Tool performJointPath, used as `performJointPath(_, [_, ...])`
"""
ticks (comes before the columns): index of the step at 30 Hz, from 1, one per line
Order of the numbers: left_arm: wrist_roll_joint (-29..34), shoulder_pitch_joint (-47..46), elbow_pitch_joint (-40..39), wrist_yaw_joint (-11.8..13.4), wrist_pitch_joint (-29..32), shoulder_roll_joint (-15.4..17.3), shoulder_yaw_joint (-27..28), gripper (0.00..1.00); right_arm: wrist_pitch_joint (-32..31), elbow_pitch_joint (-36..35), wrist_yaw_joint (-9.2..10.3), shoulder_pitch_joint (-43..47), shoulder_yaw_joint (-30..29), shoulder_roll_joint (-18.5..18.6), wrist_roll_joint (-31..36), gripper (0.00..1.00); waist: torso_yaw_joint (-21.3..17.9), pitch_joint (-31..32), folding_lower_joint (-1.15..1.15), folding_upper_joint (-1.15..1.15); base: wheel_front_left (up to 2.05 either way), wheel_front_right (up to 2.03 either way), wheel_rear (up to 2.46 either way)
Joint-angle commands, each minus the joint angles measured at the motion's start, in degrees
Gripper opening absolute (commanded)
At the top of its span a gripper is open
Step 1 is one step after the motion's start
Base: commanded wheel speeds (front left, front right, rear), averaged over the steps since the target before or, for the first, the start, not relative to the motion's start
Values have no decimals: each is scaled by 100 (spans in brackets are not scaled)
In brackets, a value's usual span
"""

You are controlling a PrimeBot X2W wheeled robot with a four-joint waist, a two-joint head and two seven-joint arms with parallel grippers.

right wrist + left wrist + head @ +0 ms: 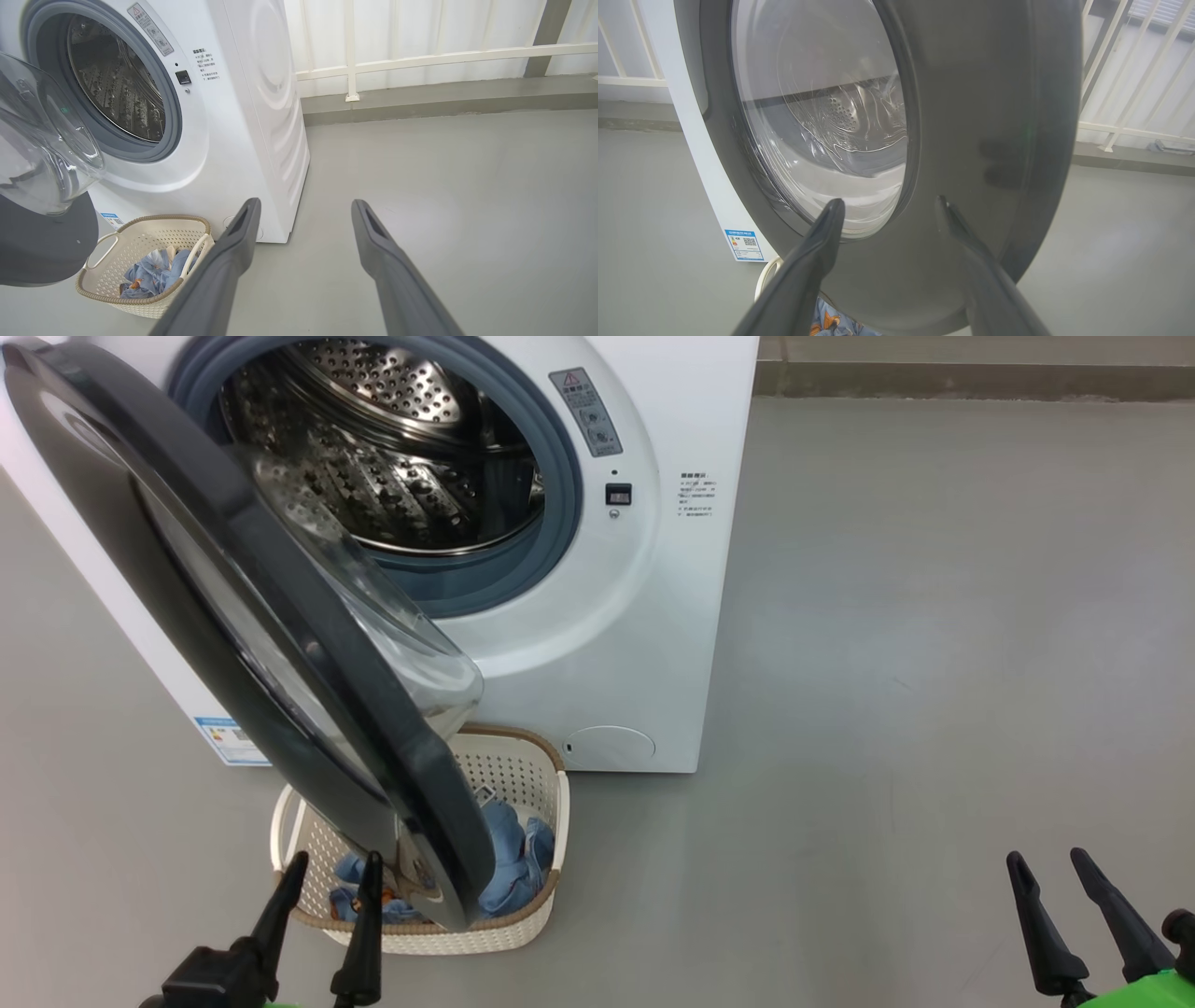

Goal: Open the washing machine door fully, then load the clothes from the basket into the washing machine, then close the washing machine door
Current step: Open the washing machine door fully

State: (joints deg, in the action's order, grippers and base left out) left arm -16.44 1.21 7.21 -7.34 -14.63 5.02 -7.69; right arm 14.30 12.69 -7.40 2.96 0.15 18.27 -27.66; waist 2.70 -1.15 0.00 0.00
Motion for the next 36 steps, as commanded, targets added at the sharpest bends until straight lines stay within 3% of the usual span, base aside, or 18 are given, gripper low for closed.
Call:
performJointPath(1, [40, -133, -125, -14, -37, 52, 195, 100, 70, -115, -9, 20, 48, 113, 78, 100, 4, -1, 0, 0, 0, 0, 0])
performJointPath(6, [31, -136, -70, -14, -37, 35, 225, 100, 70, -90, -9, 54, 6, 58, 108, 100, 7, 1, 0, 0, 0, 0, 0])
performJointPath(7, [22, -137, -48, -14, -37, 31, 231, 65, 70, -88, -9, 55, 3, 52, 110, 100, 7, 3, 0, 0, 0, 0, 0])
performJointPath(8, [19, -144, -32, -14, -37, 28, 235, 5, 70, -90, -9, 56, -1, 46, 114, 100, 7, 5, 0, 0, 0, 0, 0])
performJointPath(9, [22, -156, -23, -14, -37, 23, 257, 0, 70, -91, -9, 60, -2, 42, 116, 100, 9, 9, 0, 0, 0, 0, 0])
performJointPath(15, [-15, -256, -269, -14, -37, -82, 633, 0, 70, -120, -9, 75, -27, 22, 134, 100, 29, 25, 0, 0, 0, 0, 0])
performJointPath(22, [-88, -414, -1320, 15, -37, -198, 1127, 0, 70, -165, -9, 102, -57, 11, 152, 100, 59, 8, 0, 0, 0, 0, 0])
performJointPath(28, [-117, -540, -2729, 445, -37, -212, 432, 0, 70, -176, -9, 79, -114, 19, 160, 100, 64, -78, 0, 0, 0, 0, 0])
performJointPath(33, [-67, -607, -2946, 517, -37, -212, -369, 0, 70, -178, -9, 50, -141, 1, 172, 100, 49, -129, 0, 0, 0, 0, 0])
performJointPath(36, [-55, -663, -2681, 502, -37, -213, -936, 0, 70, -185, -9, 17, -135, -20, 184, 100, 27, -175, 0, 0, 0, 0, 0])
